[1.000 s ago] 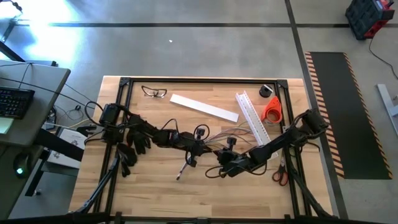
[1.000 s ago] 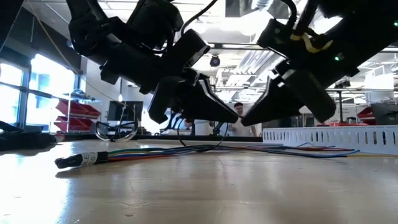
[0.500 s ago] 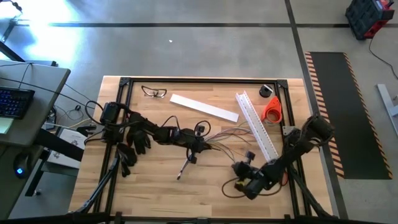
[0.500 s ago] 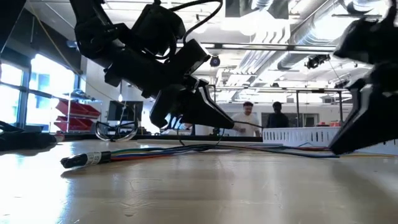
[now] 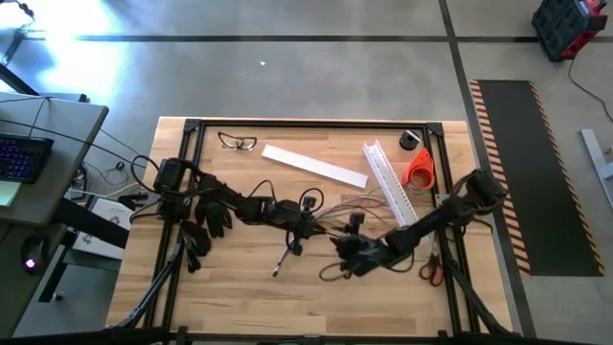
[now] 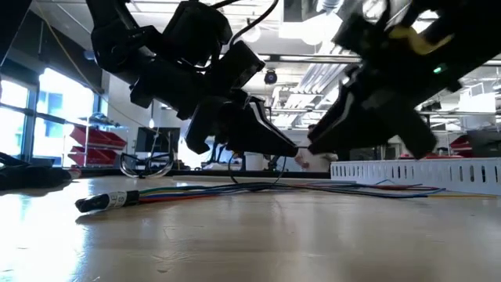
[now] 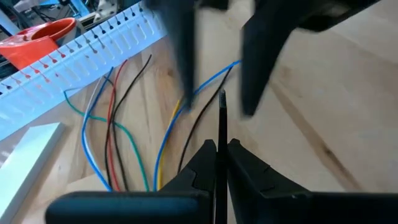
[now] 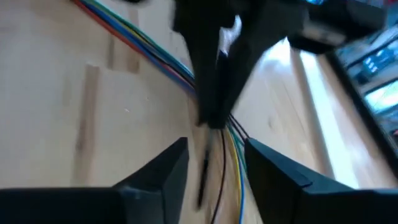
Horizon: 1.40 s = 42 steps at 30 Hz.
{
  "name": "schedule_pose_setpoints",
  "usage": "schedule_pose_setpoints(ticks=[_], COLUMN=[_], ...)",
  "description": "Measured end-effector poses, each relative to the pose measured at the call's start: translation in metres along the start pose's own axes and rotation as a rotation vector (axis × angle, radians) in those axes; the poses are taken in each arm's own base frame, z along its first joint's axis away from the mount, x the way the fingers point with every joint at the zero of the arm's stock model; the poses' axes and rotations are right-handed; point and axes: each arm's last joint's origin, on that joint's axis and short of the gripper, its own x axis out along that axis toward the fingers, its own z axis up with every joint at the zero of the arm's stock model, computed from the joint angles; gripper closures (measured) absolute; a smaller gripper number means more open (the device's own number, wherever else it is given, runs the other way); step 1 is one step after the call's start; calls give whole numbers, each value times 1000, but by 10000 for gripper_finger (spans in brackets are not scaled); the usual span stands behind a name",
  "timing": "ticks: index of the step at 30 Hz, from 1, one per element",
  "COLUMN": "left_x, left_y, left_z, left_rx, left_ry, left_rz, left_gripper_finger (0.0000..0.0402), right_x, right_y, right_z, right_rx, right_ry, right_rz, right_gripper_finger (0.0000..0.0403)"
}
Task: Ziptie cables
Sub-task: Wrap the cables using a zip tie
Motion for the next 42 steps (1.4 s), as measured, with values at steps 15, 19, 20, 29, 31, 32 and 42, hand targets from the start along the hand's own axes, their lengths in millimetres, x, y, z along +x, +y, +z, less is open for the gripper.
schedule_pose_setpoints(ticks=[15,19,20,29,31,32,42], left_x=[0,0,0,0,0,0,0], left_y=[-2,-2,-2,-1,-1,-1,-1], left_z=[2,2,2,-1,-2,-3,-4], left_rx=[2,2,2,38,44,48,49], left_ry=[-12,-11,-10,28,53,61,73], left_rz=[5,6,11,46,58,62,62], left_gripper_finger=[394,394,394,394,394,394,394], right_x=[12,8,6,-26,-38,-43,-102], right_y=[-7,-3,-1,22,28,31,51], right_z=[3,2,2,-27,-35,-39,-78], right_rx=[40,60,82,271,322,348,558], right_ry=[6,-1,-1,162,192,209,366], right_rz=[65,75,79,59,54,54,22], right_gripper_finger=[371,397,399,402,402,402,403])
